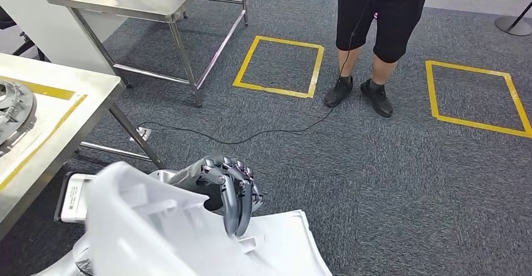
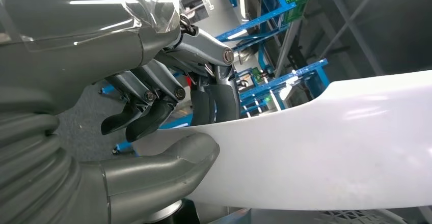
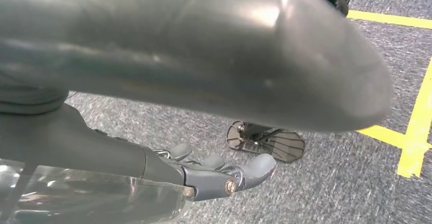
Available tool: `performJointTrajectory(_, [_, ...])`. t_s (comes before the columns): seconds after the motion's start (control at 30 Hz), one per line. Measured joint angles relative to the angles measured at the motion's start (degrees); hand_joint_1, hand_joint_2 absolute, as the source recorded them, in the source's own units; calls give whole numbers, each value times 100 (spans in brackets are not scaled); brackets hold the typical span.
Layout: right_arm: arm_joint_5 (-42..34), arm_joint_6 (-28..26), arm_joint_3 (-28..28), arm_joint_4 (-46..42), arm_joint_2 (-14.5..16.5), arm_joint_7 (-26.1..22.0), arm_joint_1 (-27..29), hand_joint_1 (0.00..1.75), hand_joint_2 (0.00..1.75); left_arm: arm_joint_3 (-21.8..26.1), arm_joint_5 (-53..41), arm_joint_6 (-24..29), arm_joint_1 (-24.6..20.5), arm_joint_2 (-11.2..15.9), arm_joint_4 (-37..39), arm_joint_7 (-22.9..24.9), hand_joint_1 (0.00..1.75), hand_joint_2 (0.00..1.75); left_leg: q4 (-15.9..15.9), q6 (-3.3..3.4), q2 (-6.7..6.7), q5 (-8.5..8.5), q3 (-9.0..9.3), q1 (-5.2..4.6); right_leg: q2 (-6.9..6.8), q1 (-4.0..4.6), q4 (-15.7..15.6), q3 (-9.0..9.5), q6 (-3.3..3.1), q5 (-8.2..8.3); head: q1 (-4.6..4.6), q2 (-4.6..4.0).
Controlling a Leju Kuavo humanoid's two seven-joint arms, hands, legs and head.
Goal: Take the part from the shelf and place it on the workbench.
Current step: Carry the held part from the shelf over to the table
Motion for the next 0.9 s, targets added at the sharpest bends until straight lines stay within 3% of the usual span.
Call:
performJointTrajectory(0.07, [2,0,0,-5,-1,0,15,0,0,-1,1,0,1,-1,0,0,171,175,804,-30,247,-377,-391,9,-100,36,0,15,-41,-23,-15,1])
performJointTrajectory(0.13, [3,0,1,-9,-1,0,26,0,0,-3,0,0,10,3,1,0,171,175,1390,-26,317,-548,-711,18,-224,69,1,22,-64,-42,-14,0])
performJointTrajectory(0.17, [3,0,1,-11,0,0,27,0,0,-3,-1,0,13,5,1,0,171,175,1356,-11,329,-471,-710,16,-286,83,1,31,-74,-51,-14,0])
performJointTrajectory(0.2, [3,0,1,-16,2,0,24,0,0,-3,-1,0,13,5,0,0,171,175,1082,17,358,-302,-581,6,-346,95,1,49,-81,-64,-14,-1])
performJointTrajectory(0.27, [4,0,1,-30,10,0,19,0,0,0,-1,0,5,0,-1,0,171,175,223,112,602,53,-132,-66,-459,122,0,97,-76,-97,-12,0])
performJointTrajectory(0.33, [10,-1,0,-41,16,2,17,0,0,2,1,0,-8,-13,-2,0,171,175,-275,188,800,173,121,-148,-566,146,-2,125,-44,-130,-11,1])
performJointTrajectory(0.37, [23,-3,0,-46,16,5,16,0,0,2,2,0,-12,-15,-2,1,171,175,-317,204,793,154,127,-172,-627,153,-9,134,-21,-142,-12,1])
performJointTrajectory(0.43, [70,-33,1,-82,-3,31,8,0,0,7,7,4,-10,-14,-12,4,171,175,-384,239,638,195,160,-159,-705,152,-11,163,24,-170,-15,1])
performJointTrajectory(0.5, [126,-98,1,-158,-42,74,24,0,0,10,25,15,-16,-25,-31,10,171,175,-478,288,490,262,244,-111,-469,137,239,71,33,-307,-2,0])
performJointTrajectory(0.57, [155,-157,1,-218,-80,113,57,0,0,4,43,24,-17,-45,-40,20,171,175,-509,317,335,294,281,-84,-139,114,929,-271,11,-582,24,0])
performJointTrajectory(0.63, [159,-189,4,-253,-108,134,82,0,0,-5,45,26,6,-53,-39,35,171,175,-506,319,154,294,280,-81,-45,95,1574,-645,39,-765,40,0])
performJointTrajectory(0.67, [161,-198,5,-269,-120,138,90,0,0,-8,45,26,16,-52,-39,41,171,175,-502,315,61,291,284,-77,-37,80,1628,-716,86,-731,41,1])
performJointTrajectory(0.7, [162,-202,6,-287,-130,141,92,0,0,-9,46,26,22,-52,-39,44,171,175,-493,305,-31,284,292,-70,-28,60,1424,-662,153,-593,43,1])
performJointTrajectory(0.77, [161,-212,7,-322,-149,144,92,0,0,-12,49,26,26,-54,-39,45,171,175,-447,254,-195,250,293,-51,115,5,618,-336,282,-198,45,1])
performJointTrajectory(0.8, [150,-226,7,-344,-158,153,96,0,0,-14,53,26,27,-54,-38,46,171,175,-407,219,-266,226,279,-52,215,-15,271,-187,296,-51,54,1])
performJointTrajectory(0.87, [120,-289,7,-410,-182,183,91,0,0,-20,58,29,35,-56,-36,46,171,175,-361,158,-380,201,227,-53,327,-10,32,-74,224,41,69,1])
performJointTrajectory(0.9, [107,-336,7,-458,-204,198,83,0,0,-19,55,32,39,-53,-34,40,171,175,-356,136,-430,202,207,-51,290,4,20,-68,173,44,72,1])
